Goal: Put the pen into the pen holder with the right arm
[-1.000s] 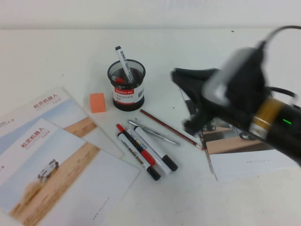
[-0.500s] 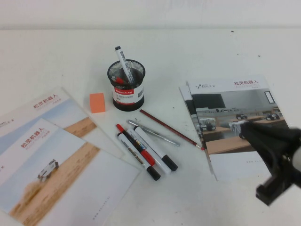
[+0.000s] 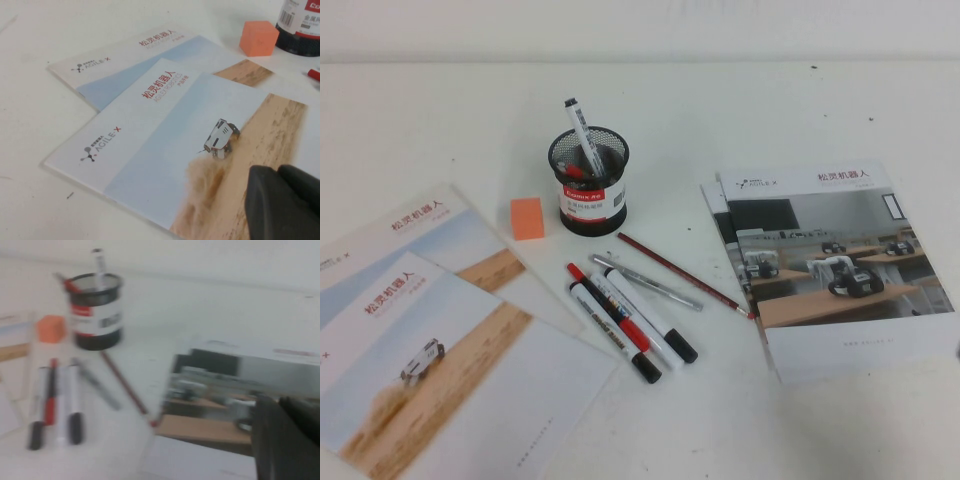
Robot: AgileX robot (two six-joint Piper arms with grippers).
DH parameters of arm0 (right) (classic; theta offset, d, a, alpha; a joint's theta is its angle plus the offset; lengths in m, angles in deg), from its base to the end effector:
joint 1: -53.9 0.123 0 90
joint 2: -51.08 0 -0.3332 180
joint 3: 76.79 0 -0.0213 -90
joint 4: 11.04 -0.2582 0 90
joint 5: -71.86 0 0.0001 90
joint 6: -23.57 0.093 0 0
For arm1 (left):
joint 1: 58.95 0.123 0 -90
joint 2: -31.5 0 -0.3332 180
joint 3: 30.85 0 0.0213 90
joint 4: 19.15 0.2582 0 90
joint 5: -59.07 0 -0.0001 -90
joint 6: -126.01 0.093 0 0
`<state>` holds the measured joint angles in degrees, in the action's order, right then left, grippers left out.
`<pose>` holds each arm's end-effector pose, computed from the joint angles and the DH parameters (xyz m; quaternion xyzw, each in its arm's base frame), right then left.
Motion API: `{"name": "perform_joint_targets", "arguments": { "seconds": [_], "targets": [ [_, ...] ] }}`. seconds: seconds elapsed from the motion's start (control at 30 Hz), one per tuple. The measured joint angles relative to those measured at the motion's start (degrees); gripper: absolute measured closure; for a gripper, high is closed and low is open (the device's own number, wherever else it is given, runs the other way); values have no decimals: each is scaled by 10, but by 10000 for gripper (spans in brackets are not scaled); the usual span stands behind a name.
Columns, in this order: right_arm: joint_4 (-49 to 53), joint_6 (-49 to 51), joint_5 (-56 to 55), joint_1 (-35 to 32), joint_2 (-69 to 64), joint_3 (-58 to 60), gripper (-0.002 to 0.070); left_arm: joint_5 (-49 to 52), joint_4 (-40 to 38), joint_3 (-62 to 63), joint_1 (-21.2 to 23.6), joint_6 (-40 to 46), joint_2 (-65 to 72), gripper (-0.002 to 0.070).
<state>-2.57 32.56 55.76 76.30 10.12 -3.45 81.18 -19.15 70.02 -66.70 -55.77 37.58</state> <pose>0.0766 0.0357 0.2410 -0.1546 0.7408 0.1468 0.6370 0.0128 -0.0017 0.1733 0.0419 0.8044 -0.0492 0.5905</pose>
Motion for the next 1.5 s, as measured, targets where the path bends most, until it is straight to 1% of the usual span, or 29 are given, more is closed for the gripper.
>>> {"name": "perform_joint_targets", "arguments": {
  "seconds": [0.13,0.23,0.33,0.4,0.53,0.67,0.8,0.93,1.13,1.5],
  "targets": [
    [-10,-7,39,-86,96,43,695,0,0,0,0,0,0,676],
    [-17,-9,71,-131,163,63,695,0,0,0,0,0,0,676],
    [-20,-10,134,-166,224,64,695,0,0,0,0,0,0,676],
    [-22,-11,180,-176,250,64,695,0,0,0,0,0,0,676],
    [-55,-11,264,-177,277,64,695,0,0,0,0,0,0,676],
    [-99,-11,319,-177,277,64,695,0,0,0,0,0,0,676],
    [-145,-14,349,-177,277,64,695,0,0,0,0,0,0,676],
    [-171,-36,358,-176,295,64,695,0,0,0,0,0,0,676],
    [-170,-86,359,-171,340,64,695,0,0,0,0,0,0,676],
    [-162,-98,359,-171,347,64,695,0,0,0,0,0,0,676]
  ]
}}
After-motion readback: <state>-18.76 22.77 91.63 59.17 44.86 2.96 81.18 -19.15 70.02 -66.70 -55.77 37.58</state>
